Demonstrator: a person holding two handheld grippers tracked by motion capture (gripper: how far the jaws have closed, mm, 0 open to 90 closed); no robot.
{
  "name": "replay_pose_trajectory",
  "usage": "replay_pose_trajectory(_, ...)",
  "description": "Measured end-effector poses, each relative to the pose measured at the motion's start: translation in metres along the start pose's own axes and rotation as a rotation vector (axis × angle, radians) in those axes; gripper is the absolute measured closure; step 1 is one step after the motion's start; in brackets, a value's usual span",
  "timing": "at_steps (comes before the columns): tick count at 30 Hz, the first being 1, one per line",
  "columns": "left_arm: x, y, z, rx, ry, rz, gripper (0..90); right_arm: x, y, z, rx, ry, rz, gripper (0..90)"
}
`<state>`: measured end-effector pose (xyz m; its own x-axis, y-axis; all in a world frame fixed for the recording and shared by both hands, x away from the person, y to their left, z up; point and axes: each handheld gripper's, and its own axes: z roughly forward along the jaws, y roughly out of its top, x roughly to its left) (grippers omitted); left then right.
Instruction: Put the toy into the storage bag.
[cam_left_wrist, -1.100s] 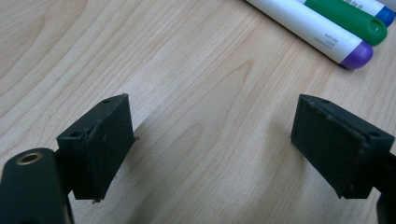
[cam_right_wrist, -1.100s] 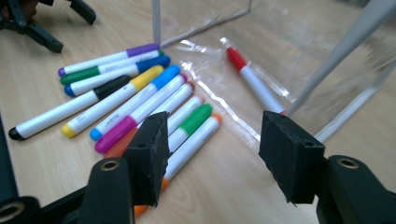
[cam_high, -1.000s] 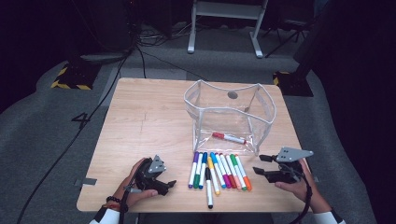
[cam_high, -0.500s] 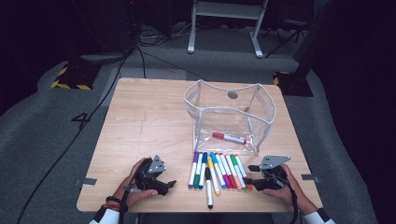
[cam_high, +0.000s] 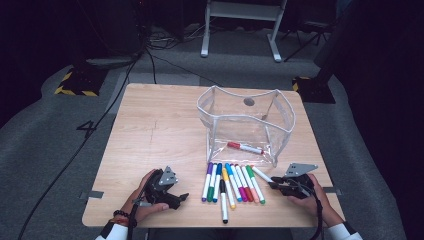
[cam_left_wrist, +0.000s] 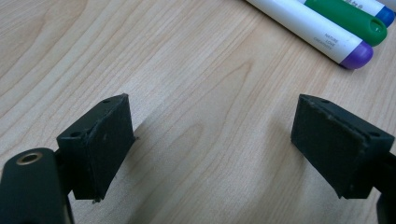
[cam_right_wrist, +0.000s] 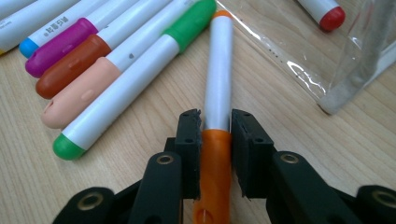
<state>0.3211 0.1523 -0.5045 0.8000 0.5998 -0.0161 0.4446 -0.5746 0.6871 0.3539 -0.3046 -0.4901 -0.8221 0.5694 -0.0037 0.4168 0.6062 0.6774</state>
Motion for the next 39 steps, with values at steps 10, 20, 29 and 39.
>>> replay_pose_trajectory(10, 0.0, 0.0, 0.0, 0.0, -0.001, -0.002, 13.2, -0.011, 0.002, -0.013, -0.007, 0.008, -0.003, 75.2)
replay_pose_trajectory(20, 0.0, 0.0, 0.0, 0.0, 0.0, -0.003, 13.2, -0.001, 0.018, -0.048, -0.108, 0.025, -0.082, 75.2)
replay_pose_trajectory(29, 0.0, 0.0, 0.0, 0.0, -0.001, -0.002, 13.2, 0.003, 0.035, -0.071, -0.182, 0.009, -0.118, 75.2)
replay_pose_trajectory(39, 0.0, 0.0, 0.0, 0.0, -0.001, -0.001, 13.2, 0.001, 0.047, -0.087, -0.252, 0.011, -0.141, 75.2)
